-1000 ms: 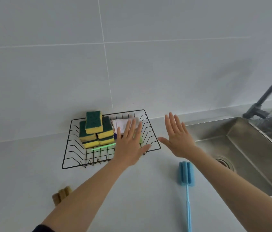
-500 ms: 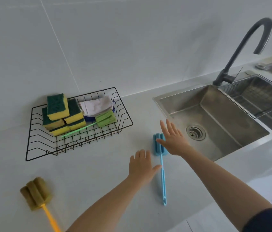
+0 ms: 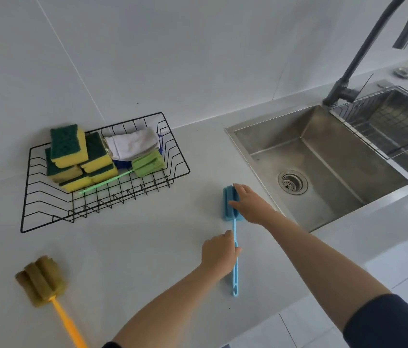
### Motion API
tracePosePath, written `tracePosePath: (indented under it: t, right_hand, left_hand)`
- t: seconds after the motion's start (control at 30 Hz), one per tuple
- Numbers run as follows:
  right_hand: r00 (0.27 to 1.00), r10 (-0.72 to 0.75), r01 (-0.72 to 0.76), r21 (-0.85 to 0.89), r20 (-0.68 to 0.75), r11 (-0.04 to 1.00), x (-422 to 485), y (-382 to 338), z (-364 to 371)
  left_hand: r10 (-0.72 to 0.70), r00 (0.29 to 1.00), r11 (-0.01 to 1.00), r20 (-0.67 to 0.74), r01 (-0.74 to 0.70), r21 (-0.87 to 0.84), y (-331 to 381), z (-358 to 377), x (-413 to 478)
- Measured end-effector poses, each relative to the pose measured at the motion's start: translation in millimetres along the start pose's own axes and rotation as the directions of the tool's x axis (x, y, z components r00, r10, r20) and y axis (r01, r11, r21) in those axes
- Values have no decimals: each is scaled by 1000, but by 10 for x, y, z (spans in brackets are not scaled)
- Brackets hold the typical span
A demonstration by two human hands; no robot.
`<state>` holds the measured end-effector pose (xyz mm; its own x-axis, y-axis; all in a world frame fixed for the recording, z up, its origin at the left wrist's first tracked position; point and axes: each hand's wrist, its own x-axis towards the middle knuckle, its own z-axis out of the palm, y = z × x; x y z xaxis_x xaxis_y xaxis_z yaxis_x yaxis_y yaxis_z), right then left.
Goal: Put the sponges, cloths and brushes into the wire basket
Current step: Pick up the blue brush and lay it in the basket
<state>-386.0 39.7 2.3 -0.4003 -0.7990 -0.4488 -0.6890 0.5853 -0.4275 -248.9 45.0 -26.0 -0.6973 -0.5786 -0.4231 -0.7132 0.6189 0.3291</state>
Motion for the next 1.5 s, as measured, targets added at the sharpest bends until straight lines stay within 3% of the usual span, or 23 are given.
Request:
tracePosePath:
  t: [0.2, 0.4, 0.63, 0.73, 1.0, 1.17, 1.5]
  right_hand:
    - [996, 5, 2, 77, -94, 997, 11, -56, -119]
    - [930, -96, 171, 186, -354, 968, -24, -378, -419]
    - [859, -155, 298, 229, -488, 927, 35, -1148, -652]
    - [865, -170, 319, 256, -471, 913, 145, -1449, -622]
    - [933, -240, 288, 157, -268, 945, 446, -2001, -445]
    - [971, -182, 196, 79, -152, 977, 641, -2086, -275]
    - [996, -55, 59, -61, 68, 996, 911, -1988, -42]
  left_hand:
    - [-78, 997, 978, 26, 82, -191, -137, -163, -36]
    - [-172, 971, 898, -169, 84, -432, -419, -656, -121]
    - [-247, 876, 926, -414, 88, -367, -1002, -1424, -172]
    - [-258, 851, 941, -457, 115, -317, -1328, -1679, -197]
    - [-239, 877, 971, -416, 218, -97, -2033, -2057, -184]
    - [-217, 935, 973, -281, 230, 13, -2297, -2058, -28]
    - [-172, 984, 985, -55, 172, -10, -2506, -1744, 390]
